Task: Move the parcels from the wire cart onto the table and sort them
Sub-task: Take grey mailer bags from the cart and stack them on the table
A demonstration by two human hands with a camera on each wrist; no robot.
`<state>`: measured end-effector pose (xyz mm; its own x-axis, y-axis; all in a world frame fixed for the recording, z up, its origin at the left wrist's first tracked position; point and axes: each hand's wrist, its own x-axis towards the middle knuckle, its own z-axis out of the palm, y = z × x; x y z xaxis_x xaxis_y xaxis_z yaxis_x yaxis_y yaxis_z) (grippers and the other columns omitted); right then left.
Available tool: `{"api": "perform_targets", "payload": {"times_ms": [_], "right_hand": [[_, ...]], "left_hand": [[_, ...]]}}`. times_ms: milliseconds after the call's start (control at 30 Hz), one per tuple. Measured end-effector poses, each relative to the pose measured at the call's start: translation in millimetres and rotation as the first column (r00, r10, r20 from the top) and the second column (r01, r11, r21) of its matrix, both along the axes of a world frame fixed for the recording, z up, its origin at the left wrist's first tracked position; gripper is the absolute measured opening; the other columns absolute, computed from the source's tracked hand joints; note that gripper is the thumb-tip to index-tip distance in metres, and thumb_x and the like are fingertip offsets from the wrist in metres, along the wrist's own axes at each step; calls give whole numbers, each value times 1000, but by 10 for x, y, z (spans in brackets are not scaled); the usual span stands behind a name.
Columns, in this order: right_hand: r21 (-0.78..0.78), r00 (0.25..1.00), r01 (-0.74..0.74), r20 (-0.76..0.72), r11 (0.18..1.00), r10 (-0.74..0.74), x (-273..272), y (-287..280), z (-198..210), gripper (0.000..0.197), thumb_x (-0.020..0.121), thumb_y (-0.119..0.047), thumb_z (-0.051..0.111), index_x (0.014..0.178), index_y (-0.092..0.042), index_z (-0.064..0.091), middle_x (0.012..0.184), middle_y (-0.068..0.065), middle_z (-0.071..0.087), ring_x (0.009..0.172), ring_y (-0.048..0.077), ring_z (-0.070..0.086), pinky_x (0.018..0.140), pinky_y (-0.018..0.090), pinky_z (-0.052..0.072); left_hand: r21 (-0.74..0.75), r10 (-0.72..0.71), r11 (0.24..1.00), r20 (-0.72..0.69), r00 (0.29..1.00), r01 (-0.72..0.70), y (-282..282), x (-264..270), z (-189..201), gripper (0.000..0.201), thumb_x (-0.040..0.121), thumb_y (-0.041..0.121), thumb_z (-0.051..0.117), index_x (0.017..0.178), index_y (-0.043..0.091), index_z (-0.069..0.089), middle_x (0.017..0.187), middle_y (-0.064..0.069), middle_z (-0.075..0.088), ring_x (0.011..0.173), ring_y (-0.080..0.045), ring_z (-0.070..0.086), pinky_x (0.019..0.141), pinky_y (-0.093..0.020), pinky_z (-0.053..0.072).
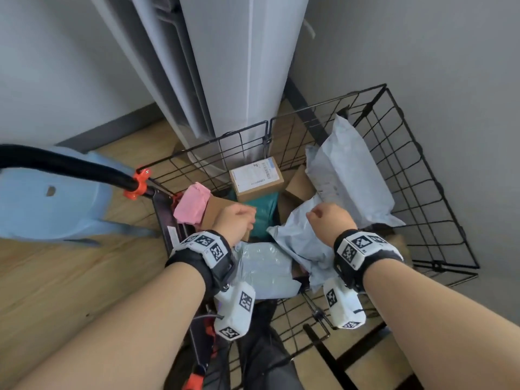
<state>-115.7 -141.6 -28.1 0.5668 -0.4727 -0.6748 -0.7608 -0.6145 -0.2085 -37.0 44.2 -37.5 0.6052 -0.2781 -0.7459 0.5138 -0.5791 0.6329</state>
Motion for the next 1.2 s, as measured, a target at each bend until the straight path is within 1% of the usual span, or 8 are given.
{"api": "perform_targets", "payload": {"times_ms": [200,367,600,667,767,933,1067,1200], "right_hand": [[28,995,-41,-94,999,43,155,113,-604,31,98,-21,39,111,-7,63,112,15,65,104,33,59,84,34,45],[94,982,-93,-157,991,107,141,244,-1032,32,97,-18,37,115,-10,62,116,12,64,107,31,58,89,34,45],[146,990,-57,-120,988,75,211,382,-1369,37,97,-29,44,129,-14,54,129,11,58,119,31,52,96,34,41],[156,992,-65,-96,986,80,231,416,-1499,39,96,-27,44,134,-18,50,134,9,55,122,29,51,98,33,40],[185,990,-81,-96,979,100,254,464,-1660,44,95,-23,44,139,-23,45,140,6,50,123,26,51,100,30,40],[244,966,-173,-149,954,213,250,473,-1796,55,94,-17,47,147,-20,34,150,8,38,132,27,43,106,30,34],[224,951,-204,-186,953,248,206,441,-1839,57,92,-18,52,146,-17,32,143,14,42,127,30,46,103,34,38],[143,959,-194,-182,971,218,131,362,-1803,48,88,-18,58,134,-13,47,131,12,52,116,27,54,92,28,42]], "left_hand": [[-26,74,997,-128,989,-77,8,98,-432,22,97,6,45,112,8,61,85,-1,61,72,-9,56,53,-15,47],[-4,128,991,-195,972,-131,131,122,-774,21,97,11,47,113,10,61,89,0,62,78,-10,59,74,-24,47],[23,216,976,-269,939,-217,230,99,-1097,24,98,15,49,118,9,59,104,-6,63,85,-14,60,77,-24,47],[39,218,976,-275,936,-215,263,76,-1148,22,97,17,50,116,11,61,107,-7,64,92,-17,62,82,-26,48],[45,237,971,-289,928,-234,319,33,-1187,23,98,15,49,117,9,60,105,-8,64,86,-15,61,79,-23,47],[70,234,972,-291,928,-223,404,10,-1212,20,98,16,49,113,12,61,105,-6,66,89,-13,62,81,-24,46],[80,256,967,-279,925,-244,397,34,-1194,22,98,16,50,116,11,60,96,-2,64,81,-9,61,81,-22,45],[79,250,968,-260,933,-237,372,34,-1149,23,98,16,50,118,10,59,98,-4,64,78,-9,59,80,-23,45]]}}
